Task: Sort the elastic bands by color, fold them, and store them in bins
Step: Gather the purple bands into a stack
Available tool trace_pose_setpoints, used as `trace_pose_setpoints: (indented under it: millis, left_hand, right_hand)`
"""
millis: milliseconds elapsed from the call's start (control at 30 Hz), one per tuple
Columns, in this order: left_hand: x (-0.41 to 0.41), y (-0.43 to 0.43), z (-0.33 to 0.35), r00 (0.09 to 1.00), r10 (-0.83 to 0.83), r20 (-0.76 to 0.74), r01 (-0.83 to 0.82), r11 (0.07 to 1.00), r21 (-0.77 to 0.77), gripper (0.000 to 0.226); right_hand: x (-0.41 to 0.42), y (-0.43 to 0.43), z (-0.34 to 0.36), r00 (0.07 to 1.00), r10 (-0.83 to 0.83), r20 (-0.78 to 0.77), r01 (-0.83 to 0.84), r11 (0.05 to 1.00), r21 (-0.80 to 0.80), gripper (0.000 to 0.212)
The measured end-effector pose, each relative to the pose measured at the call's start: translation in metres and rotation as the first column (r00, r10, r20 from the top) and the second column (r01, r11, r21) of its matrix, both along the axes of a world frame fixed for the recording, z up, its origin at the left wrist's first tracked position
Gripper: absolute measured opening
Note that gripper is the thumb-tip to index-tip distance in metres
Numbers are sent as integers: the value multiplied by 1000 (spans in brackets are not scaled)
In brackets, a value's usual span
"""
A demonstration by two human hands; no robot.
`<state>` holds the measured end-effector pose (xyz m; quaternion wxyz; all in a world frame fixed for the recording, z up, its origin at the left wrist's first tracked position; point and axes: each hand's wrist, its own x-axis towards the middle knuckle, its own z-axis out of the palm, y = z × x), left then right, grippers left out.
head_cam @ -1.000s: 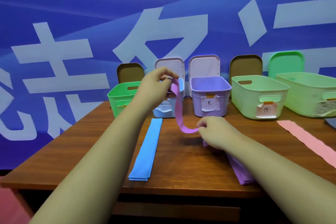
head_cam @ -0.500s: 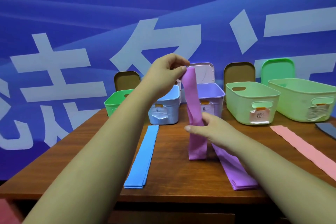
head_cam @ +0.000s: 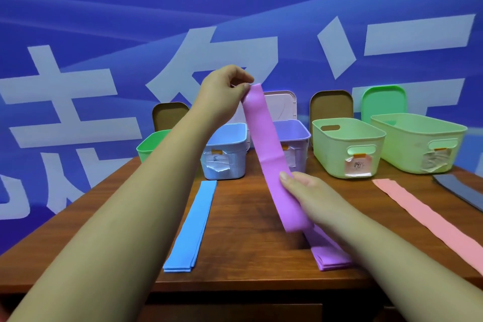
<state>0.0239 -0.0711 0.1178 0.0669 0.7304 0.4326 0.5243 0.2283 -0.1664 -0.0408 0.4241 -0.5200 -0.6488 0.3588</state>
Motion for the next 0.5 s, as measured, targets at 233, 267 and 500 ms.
trace_pose_setpoints:
  millis: [233,267,500]
  left_hand:
    - [23,26,-20,993,94,-70,-95,995,-10,19]
    - [28,31,-25,990,112,-85,-113,994,0,21]
    - [70,64,-77,971,129,-203,-134,991,-9,22]
  right_hand:
    - [12,-17,0,979,-179,98,178,984,26,44]
    - [15,-20,-1,972,-205,113,203,979,32,39]
    - [38,-36,-3,913,-273,304,279,960,25,30]
